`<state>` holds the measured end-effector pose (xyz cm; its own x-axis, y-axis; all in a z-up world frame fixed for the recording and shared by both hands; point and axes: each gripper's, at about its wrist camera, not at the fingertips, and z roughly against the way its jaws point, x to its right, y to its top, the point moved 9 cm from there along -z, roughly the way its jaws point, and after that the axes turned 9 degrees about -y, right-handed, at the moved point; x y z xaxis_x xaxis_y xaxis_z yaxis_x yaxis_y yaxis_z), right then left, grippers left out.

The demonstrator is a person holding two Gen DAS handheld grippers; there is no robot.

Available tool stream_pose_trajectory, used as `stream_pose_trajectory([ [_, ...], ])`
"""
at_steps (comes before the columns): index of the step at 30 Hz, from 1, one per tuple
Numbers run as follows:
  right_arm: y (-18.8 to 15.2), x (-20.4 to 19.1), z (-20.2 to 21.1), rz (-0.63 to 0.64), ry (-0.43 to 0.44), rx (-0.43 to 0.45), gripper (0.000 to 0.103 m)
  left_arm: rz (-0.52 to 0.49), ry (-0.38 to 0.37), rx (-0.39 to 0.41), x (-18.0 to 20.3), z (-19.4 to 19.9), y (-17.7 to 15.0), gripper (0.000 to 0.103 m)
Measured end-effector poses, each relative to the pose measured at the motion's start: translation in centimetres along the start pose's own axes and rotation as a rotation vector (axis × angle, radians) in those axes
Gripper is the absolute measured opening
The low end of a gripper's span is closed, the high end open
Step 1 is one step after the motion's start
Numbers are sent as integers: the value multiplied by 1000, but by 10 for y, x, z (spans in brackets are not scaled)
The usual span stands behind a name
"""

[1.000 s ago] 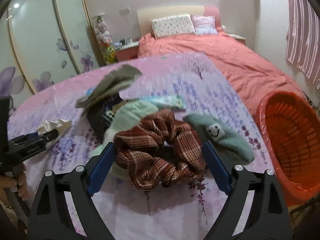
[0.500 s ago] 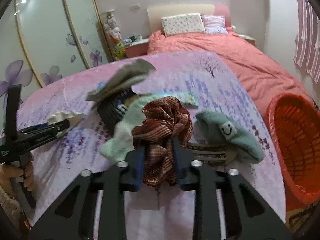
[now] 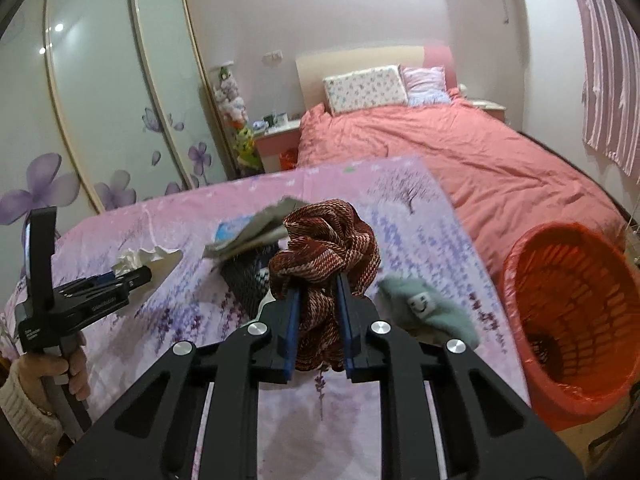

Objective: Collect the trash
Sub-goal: 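Lift the scarf and tissue over the orange basket and release both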

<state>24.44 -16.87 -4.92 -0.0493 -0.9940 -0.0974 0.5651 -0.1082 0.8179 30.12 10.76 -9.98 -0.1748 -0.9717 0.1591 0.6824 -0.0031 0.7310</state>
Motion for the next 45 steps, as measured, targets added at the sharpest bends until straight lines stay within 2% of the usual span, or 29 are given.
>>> stream_pose_trajectory([
  [12,21,38,41,-44,-58,100,17,-48,-55,80,61,53,24,43],
  [23,25,93,69,-107,-137,157,17,-110,-151,114,134,74,37,43],
  [32,15,146,69,-163,-229,150,17,-163,-244,91,207,59,33,43],
  [36,7,171,60,-213,-263,133,17,-188,-308,65,250,47,23,43],
  [45,-4,214,47,-294,-280,111,17,-242,-430,3,337,16,-1,43],
])
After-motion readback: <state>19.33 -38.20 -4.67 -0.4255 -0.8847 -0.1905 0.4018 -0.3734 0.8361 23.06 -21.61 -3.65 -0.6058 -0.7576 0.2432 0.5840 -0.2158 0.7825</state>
